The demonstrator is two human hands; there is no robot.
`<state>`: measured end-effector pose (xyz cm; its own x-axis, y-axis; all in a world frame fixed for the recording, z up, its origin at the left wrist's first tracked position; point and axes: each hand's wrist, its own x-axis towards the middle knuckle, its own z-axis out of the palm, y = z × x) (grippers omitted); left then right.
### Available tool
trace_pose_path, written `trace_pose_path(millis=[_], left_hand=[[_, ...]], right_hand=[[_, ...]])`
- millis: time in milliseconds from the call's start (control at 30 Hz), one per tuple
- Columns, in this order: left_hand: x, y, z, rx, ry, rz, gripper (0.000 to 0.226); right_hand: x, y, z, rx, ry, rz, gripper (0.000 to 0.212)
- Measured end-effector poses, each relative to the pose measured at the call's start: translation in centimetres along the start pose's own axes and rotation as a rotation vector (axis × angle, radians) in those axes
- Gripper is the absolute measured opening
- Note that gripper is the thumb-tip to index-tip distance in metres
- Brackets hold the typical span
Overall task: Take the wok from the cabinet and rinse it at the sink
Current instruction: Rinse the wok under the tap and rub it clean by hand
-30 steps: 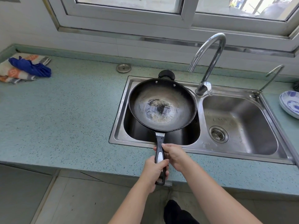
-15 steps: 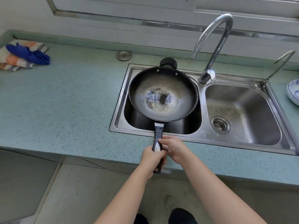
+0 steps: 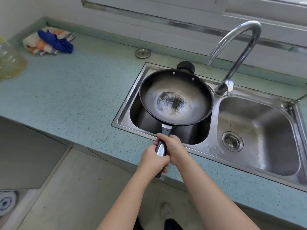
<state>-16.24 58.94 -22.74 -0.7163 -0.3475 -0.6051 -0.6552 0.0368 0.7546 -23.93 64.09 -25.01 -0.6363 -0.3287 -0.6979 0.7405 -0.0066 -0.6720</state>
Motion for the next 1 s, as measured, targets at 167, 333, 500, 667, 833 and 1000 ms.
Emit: trace_pose_path(millis=[167,333,500,667,833,1000], left_hand=[[-1.2,0.3,1.7,-0.020,0.028,0.049,0.015],[-2.8,-0.7,3.6,-0.051,0.075,0.053,0.019],[-4.3,-1.3,4.8,-0.101,0.137,0.056,0.018],[-5.6,-1.3,5.4,-0.192,0.204,0.079,0.018],[-7.4,-1.5,5.1,-0.260,0.304,0.105,0.028],[-9.7,-2.1,4.0,-0.316,0.395,0.085,0.019]], right_hand=[[-0.3,-0.5,-1.2,-0.180,0.047,-0.053,0.016],[-1.5,0.5,-2.6,-0.325,0.090,-0.087,0.012],[-2.6,1.1,-3.4,-0.376,0.034,-0.123,0.014],[-3.2,0.9,-3.1,-0.550,0.005,-0.206,0.015],[-4.5,1.2,-1.8,-0.601,-0.091,-0.237,0.021],[-5.6,2.6,0.1,-0.653,-0.174,-0.260,0.021]])
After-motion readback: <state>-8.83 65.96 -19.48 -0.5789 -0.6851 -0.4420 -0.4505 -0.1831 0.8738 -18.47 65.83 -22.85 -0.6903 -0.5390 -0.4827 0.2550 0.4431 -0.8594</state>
